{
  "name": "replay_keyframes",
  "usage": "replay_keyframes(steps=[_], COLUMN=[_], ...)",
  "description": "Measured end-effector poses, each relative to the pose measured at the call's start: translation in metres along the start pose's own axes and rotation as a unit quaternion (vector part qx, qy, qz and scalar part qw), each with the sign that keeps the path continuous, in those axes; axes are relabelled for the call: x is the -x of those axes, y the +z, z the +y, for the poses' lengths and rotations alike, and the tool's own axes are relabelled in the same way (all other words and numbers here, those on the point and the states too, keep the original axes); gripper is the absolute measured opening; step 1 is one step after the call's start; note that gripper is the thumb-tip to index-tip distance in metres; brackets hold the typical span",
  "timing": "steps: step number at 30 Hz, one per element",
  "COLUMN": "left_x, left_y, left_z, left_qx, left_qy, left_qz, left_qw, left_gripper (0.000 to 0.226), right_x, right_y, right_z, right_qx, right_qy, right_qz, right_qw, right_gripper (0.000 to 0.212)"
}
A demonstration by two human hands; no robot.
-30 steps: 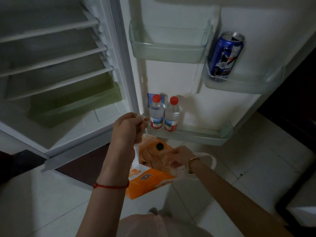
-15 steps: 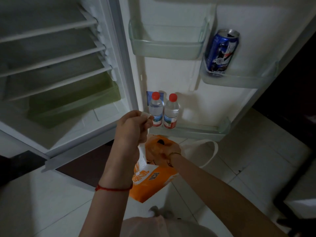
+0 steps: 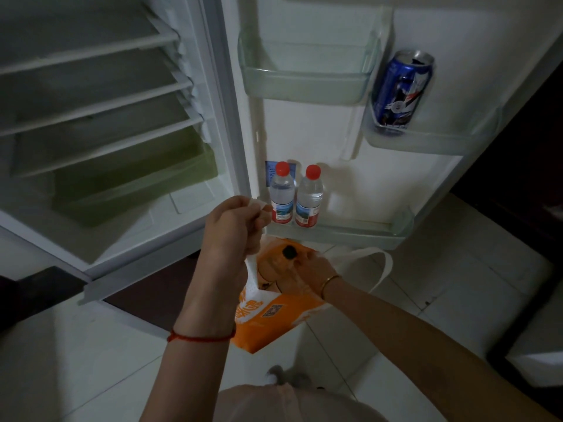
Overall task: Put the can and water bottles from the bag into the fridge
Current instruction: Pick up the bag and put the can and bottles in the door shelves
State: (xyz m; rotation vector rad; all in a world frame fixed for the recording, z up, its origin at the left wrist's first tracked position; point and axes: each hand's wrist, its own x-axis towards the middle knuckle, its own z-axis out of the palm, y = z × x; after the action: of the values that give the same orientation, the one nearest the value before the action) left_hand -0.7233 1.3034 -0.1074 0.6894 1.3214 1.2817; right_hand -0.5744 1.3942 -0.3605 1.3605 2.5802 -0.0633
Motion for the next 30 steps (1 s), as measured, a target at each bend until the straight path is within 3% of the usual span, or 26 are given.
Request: replay_keyframes(steps=[4, 9, 11, 13, 15, 17, 19, 25, 30], left_x=[-0.001, -0.010, -0.013, -0.016, -0.018, -0.019, -0.020, -0.024, -0.032], left_y=[-0.003, -0.008, -0.010, -0.010, -0.008, -0.005, -0.002, 0.009, 0.020], left_z=[0.003, 0.006, 0.007, 0.008, 0.009, 0.010, 0.009, 0.007, -0.011], left_qx=[0.005, 0.015, 0.022, 0.032, 0.039, 0.041, 0.039, 0.026, 0.013], left_qy=[0.008, 0.017, 0.020, 0.026, 0.032, 0.037, 0.039, 0.032, -0.010], left_qz=[0.003, 0.024, 0.029, 0.029, 0.025, 0.022, 0.015, 0.006, 0.003], left_qw=[1.000, 0.999, 0.999, 0.999, 0.998, 0.998, 0.998, 0.999, 1.000], left_gripper=[0.019, 0.022, 0.023, 0.023, 0.024, 0.024, 0.024, 0.023, 0.020], right_x=[-0.005, 0.003, 0.006, 0.010, 0.015, 0.019, 0.026, 0.055, 0.072], right_y=[-0.006, -0.017, -0.020, -0.035, -0.037, -0.034, -0.037, -0.090, -0.141], right_z=[0.014, 0.032, 0.032, 0.027, 0.019, 0.019, 0.016, 0.015, 0.042], right_qx=[0.033, 0.087, 0.036, -0.097, -0.189, -0.158, -0.120, -0.297, -0.348], right_qy=[-0.075, -0.149, -0.155, -0.130, -0.118, -0.132, -0.151, -0.030, 0.054], right_qz=[0.010, 0.002, 0.006, 0.025, 0.106, 0.142, 0.171, 0.325, 0.427], right_qw=[0.997, 0.985, 0.987, 0.986, 0.969, 0.968, 0.966, 0.897, 0.833], right_gripper=[0.042, 0.027, 0.028, 0.025, 0.032, 0.045, 0.043, 0.022, 0.022])
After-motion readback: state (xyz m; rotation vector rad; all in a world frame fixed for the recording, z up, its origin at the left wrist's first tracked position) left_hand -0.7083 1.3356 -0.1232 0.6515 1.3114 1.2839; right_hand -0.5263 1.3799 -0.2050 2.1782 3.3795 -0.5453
